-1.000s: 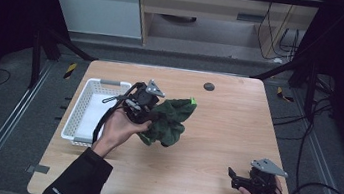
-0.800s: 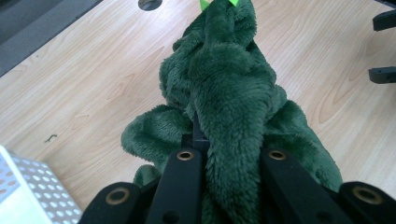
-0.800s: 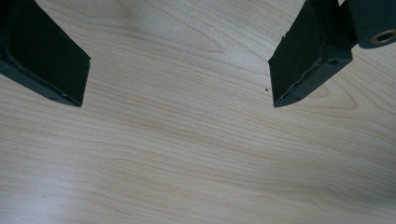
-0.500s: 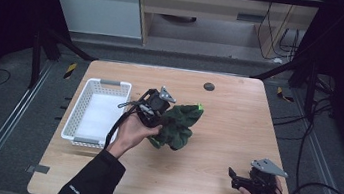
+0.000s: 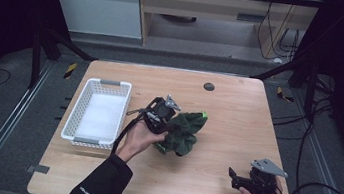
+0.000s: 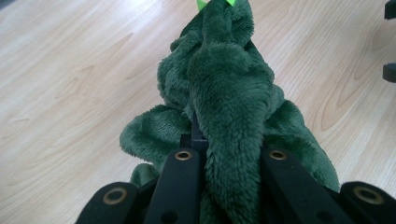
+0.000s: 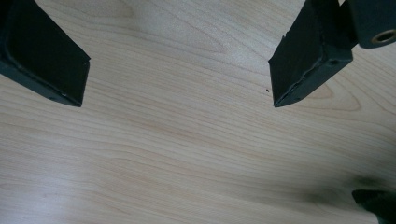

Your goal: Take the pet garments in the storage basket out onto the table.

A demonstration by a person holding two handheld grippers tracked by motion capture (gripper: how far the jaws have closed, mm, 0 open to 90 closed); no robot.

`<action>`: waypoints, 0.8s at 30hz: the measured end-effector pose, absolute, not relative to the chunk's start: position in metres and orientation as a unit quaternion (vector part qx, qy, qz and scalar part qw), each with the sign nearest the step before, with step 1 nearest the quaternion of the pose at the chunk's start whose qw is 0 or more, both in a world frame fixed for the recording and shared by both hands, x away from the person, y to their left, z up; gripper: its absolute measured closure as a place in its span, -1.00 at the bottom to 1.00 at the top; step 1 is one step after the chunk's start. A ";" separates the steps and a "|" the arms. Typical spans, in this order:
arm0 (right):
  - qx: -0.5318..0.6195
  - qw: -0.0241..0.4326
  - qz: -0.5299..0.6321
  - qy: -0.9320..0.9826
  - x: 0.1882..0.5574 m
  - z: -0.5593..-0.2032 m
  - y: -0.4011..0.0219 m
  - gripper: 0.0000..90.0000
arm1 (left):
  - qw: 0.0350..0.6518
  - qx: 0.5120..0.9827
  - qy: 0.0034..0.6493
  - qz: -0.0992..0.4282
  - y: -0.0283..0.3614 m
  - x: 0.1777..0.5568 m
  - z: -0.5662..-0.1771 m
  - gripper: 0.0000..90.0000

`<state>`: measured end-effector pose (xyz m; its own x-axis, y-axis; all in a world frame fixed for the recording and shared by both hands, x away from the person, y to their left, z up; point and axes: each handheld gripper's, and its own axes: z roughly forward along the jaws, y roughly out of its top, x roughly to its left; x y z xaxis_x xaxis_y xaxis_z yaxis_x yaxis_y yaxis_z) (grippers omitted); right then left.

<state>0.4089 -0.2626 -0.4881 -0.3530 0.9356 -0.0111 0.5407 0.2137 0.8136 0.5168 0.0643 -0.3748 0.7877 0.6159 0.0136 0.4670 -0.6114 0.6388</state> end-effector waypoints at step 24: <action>0.504 0.264 0.373 0.733 0.409 -0.488 -0.262 -0.89 | 0.289 0.901 0.310 0.094 0.068 0.514 -0.400 0.06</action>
